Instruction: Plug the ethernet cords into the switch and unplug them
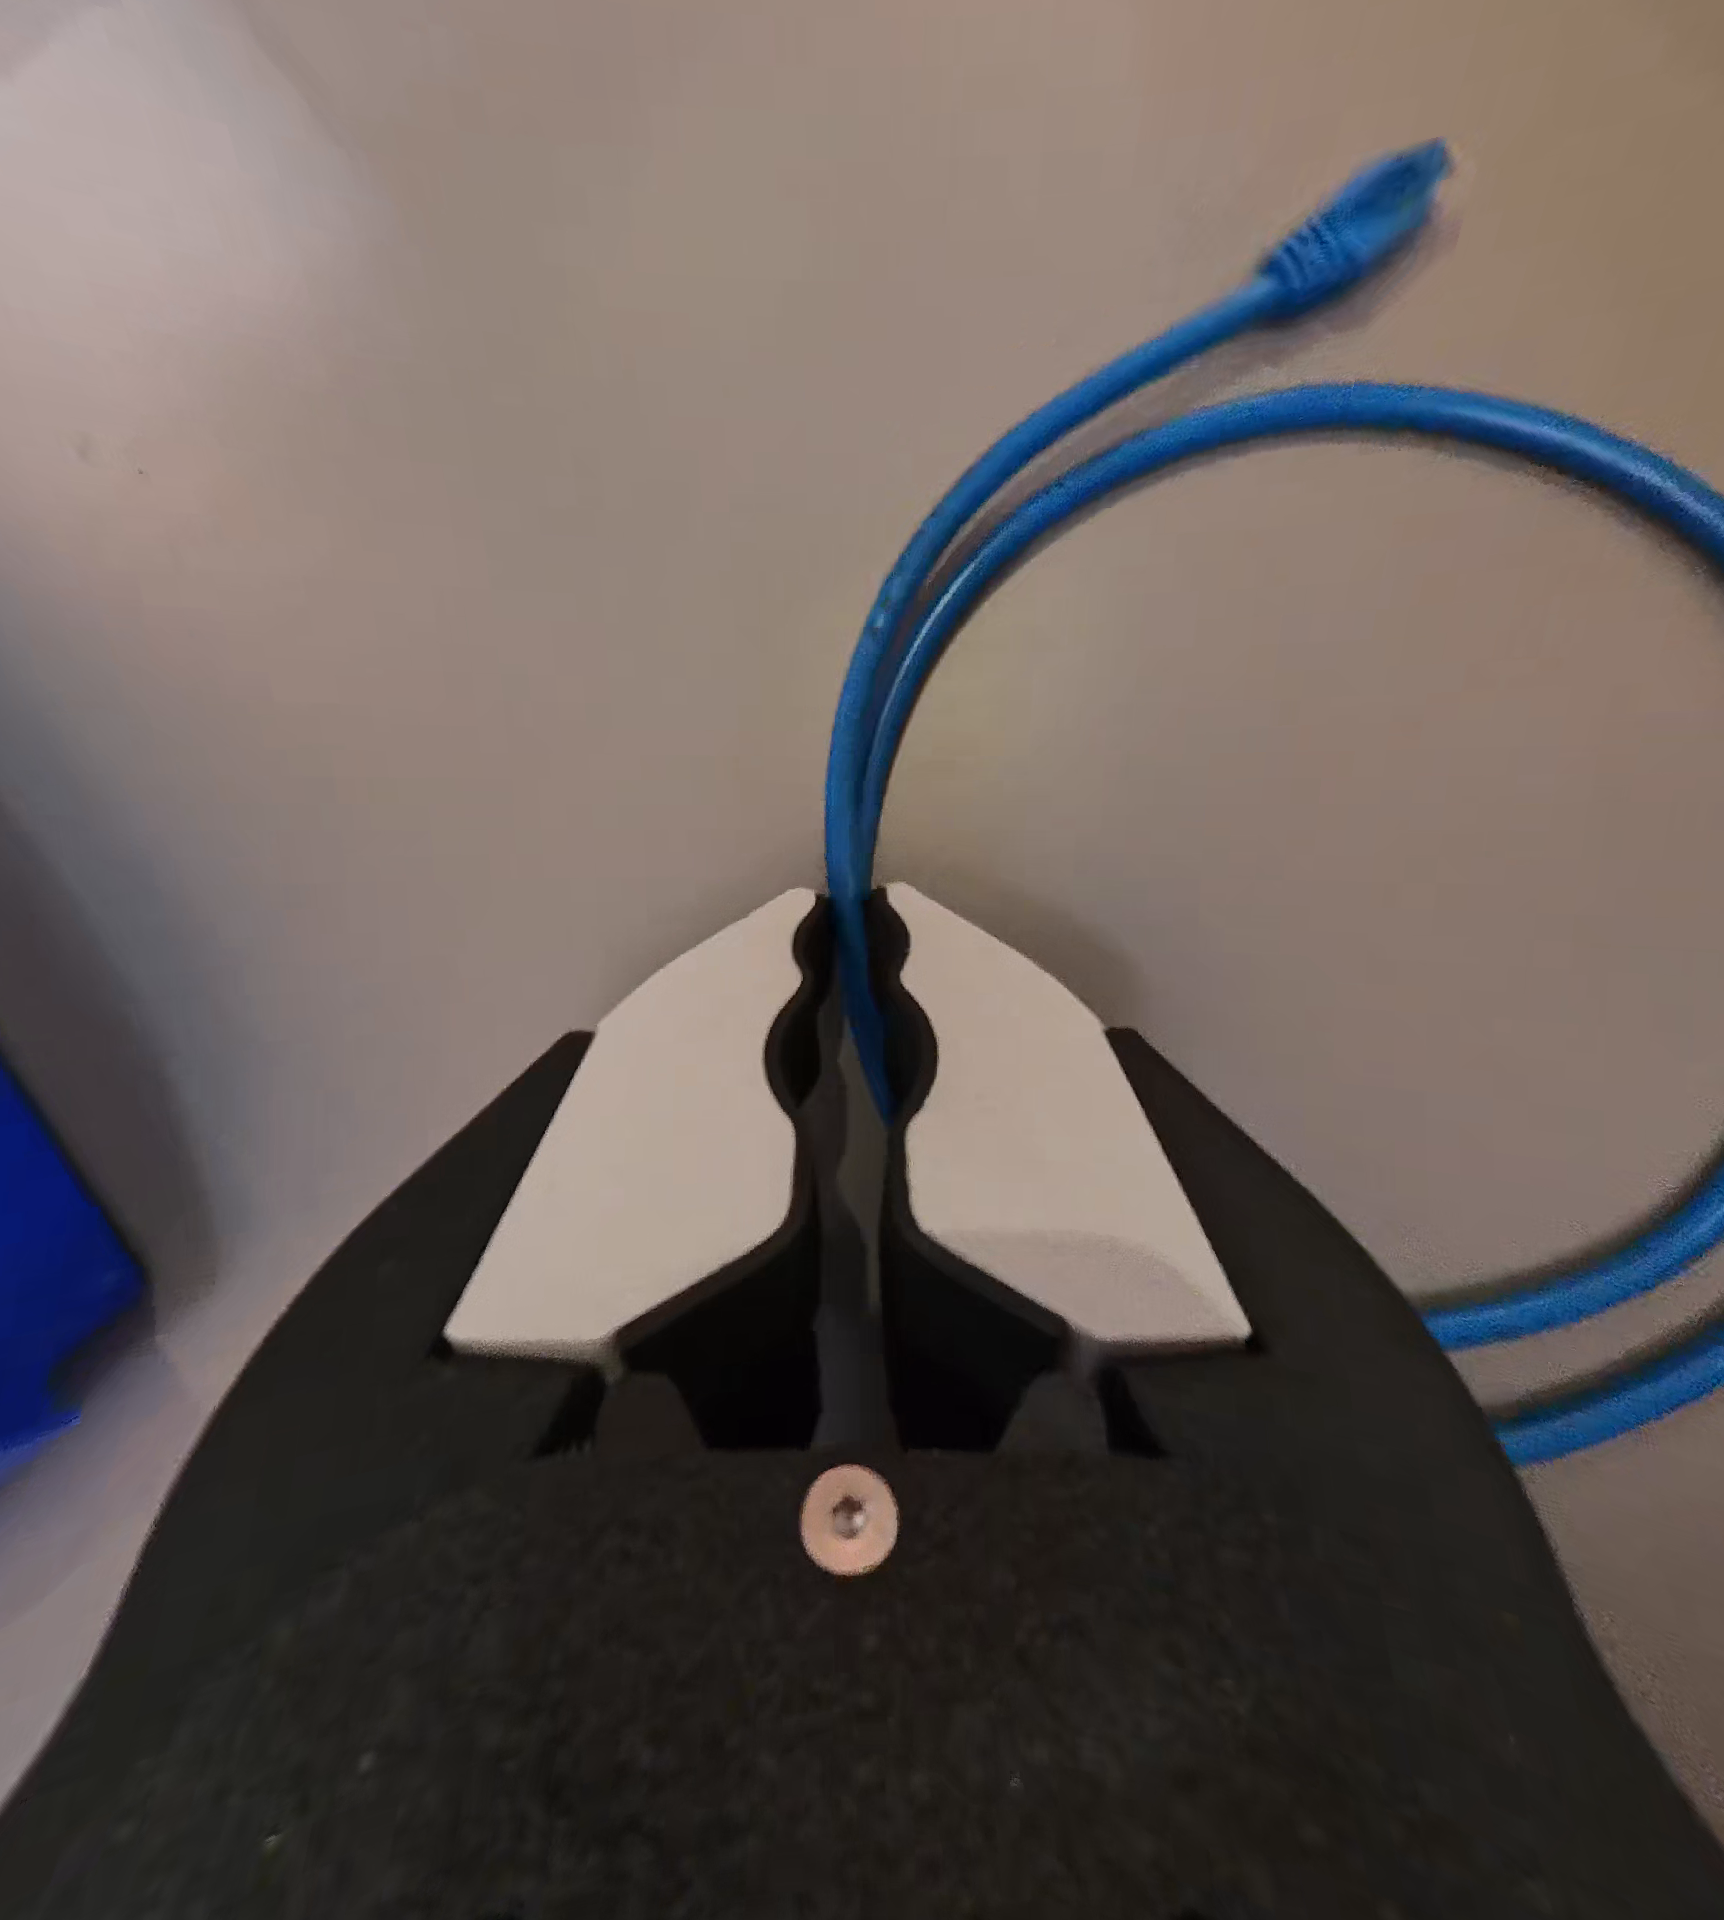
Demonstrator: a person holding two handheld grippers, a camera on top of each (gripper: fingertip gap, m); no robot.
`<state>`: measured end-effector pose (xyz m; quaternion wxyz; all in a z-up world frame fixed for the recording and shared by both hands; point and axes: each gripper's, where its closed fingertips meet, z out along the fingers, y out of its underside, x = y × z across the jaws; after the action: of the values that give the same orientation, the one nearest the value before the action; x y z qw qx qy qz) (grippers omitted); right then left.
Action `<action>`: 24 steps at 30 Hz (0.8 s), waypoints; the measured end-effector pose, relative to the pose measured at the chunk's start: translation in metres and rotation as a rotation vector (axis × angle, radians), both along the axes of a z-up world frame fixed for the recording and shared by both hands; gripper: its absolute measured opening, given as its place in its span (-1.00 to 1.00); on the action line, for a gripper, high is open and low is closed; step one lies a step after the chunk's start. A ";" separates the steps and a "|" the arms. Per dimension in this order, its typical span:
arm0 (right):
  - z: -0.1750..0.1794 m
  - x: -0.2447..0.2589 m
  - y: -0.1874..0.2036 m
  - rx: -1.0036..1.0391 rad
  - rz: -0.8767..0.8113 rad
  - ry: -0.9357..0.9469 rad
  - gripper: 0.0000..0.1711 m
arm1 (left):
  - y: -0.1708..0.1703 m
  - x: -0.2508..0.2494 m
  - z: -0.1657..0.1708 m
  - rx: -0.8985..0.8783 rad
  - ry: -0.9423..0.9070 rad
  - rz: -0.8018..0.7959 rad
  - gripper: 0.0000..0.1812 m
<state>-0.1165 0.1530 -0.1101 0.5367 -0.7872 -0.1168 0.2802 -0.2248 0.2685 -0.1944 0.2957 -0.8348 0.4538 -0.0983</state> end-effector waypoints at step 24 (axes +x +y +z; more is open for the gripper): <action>0.019 -0.020 0.059 0.067 0.190 -0.775 -0.94 | -0.054 0.071 0.118 0.454 -0.089 -0.742 -0.72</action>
<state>-0.1365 0.2115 -0.0909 0.4499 -0.8024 -0.3920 0.0069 -0.1542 0.2143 -0.0768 0.4354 -0.5241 0.7200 -0.1315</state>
